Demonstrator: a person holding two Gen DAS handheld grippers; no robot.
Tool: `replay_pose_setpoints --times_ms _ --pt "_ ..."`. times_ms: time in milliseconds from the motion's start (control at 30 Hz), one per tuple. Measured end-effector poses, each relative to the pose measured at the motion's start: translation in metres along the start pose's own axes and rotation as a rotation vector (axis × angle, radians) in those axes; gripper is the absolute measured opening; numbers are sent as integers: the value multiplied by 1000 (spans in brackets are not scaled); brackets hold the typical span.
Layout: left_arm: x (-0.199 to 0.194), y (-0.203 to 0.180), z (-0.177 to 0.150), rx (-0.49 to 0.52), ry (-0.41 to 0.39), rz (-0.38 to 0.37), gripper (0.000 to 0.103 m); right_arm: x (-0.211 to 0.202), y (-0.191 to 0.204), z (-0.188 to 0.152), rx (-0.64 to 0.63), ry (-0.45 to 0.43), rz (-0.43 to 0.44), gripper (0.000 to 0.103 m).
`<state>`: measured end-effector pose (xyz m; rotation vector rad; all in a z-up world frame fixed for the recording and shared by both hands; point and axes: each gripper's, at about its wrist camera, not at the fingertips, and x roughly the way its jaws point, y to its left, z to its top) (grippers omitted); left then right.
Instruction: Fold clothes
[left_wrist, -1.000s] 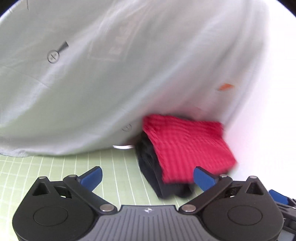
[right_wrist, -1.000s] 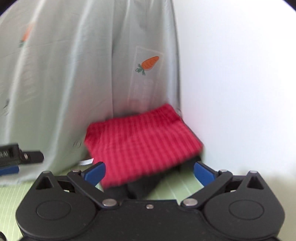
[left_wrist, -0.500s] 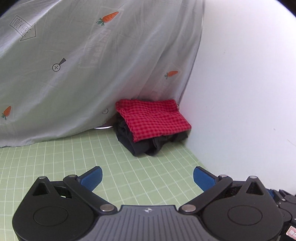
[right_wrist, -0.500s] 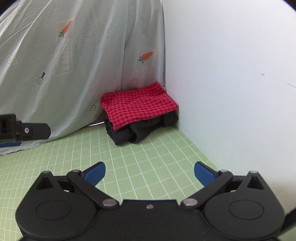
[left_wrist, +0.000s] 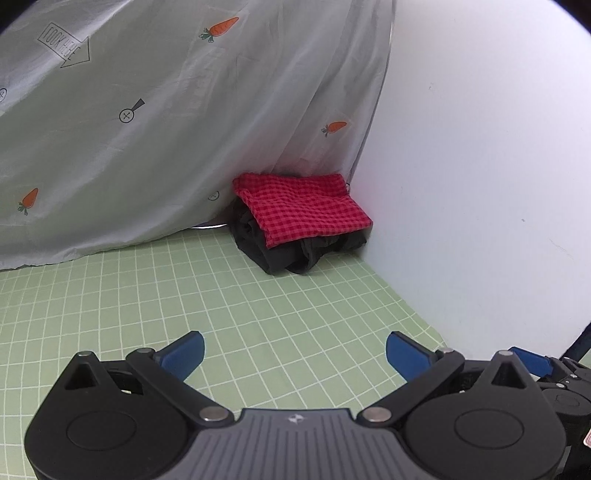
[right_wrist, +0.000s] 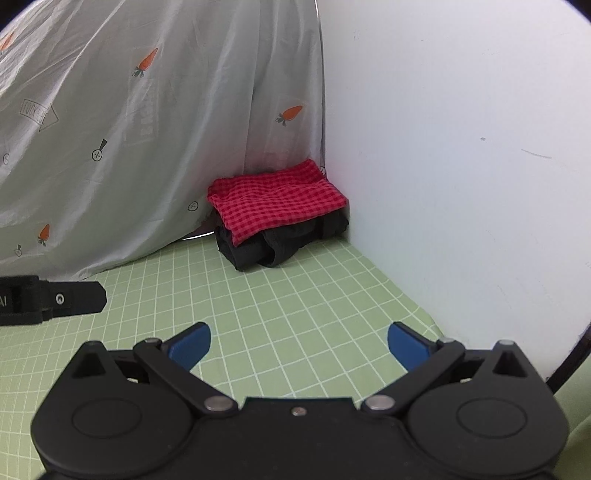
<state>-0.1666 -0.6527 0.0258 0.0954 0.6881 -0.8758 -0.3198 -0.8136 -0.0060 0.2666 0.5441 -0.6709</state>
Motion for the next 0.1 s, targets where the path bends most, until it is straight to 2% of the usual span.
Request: replay_pose_setpoints --times_ms 100 --pt "-5 -1 -3 1 -1 -2 103 -4 0 -3 2 -2 0 103"
